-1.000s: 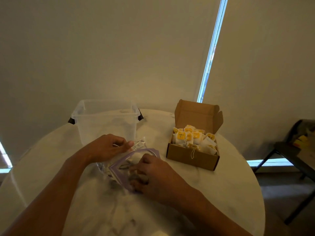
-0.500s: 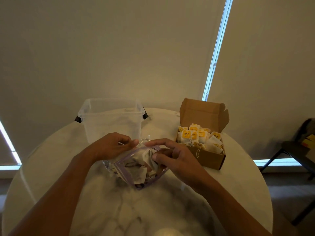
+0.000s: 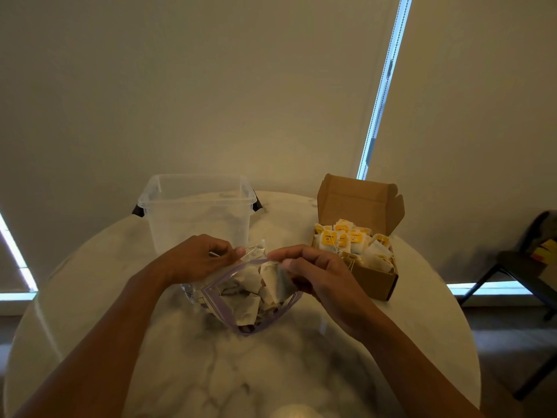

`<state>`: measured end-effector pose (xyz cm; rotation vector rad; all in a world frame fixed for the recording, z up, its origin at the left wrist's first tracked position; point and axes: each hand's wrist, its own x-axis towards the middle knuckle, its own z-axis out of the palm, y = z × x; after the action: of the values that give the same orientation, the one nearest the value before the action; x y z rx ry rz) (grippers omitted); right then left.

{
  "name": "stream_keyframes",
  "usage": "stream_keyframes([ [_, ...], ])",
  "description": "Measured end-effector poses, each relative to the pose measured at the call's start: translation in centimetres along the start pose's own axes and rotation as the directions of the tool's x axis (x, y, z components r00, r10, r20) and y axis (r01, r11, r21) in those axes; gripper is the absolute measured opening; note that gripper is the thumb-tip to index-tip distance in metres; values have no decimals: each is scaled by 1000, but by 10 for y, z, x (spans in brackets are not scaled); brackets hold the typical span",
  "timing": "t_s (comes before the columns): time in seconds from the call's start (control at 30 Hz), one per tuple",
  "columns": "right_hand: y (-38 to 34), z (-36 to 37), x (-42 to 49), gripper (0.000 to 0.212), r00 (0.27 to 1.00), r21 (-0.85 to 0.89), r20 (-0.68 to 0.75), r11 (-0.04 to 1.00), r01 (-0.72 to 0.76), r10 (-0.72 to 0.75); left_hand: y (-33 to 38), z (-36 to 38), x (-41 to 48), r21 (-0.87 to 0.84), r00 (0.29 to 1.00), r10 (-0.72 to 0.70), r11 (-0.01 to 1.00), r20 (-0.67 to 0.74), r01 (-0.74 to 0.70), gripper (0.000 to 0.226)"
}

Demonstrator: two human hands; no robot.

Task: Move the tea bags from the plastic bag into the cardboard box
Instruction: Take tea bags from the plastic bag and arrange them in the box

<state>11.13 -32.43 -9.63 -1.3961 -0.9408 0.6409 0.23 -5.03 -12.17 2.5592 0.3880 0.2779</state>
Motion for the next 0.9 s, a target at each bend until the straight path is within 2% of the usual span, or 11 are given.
stream_keyframes([
  [0.1, 2, 1, 0, 28, 999, -100, 5, 993, 54, -54, -1, 0, 0, -5, 1000, -1, 1000, -5, 1, 51],
  [0.2, 7, 2, 0, 20, 982, -245, -20, 953, 179, -190, -1, 1, 0, -3, 1000, -1, 1000, -15, 1, 51],
  [0.37, 11, 5, -2, 16, 949, -303, -19, 907, 293, -313, 1, 0, -2, -19, 1000, -7, 1000, -14, 6, 51],
  [0.47, 12, 3, -1, 13, 940, -277, -49, 909, 312, -338, -2, 0, -1, -17, 1000, -3, 1000, -13, 3, 54],
  [0.57, 17, 2, -1, 19, 943, -346, -26, 888, 302, -331, -4, 0, 1, 2, 1000, 4, 1000, -14, -4, 59],
  [0.73, 12, -3, 2, 49, 930, -338, -53, 883, 326, -363, -6, -1, 1, -8, 1000, -5, 1000, -17, 5, 84],
  [0.8, 12, -6, 1, 45, 903, -411, -59, 835, 366, -425, -3, -1, -1, -18, 1000, -16, 1000, -8, 16, 85],
  [0.9, 12, -14, 1, 29, 867, -491, -92, 780, 389, -490, 1, -1, -1, 4, 1000, -15, 1000, -5, 15, 66],
])
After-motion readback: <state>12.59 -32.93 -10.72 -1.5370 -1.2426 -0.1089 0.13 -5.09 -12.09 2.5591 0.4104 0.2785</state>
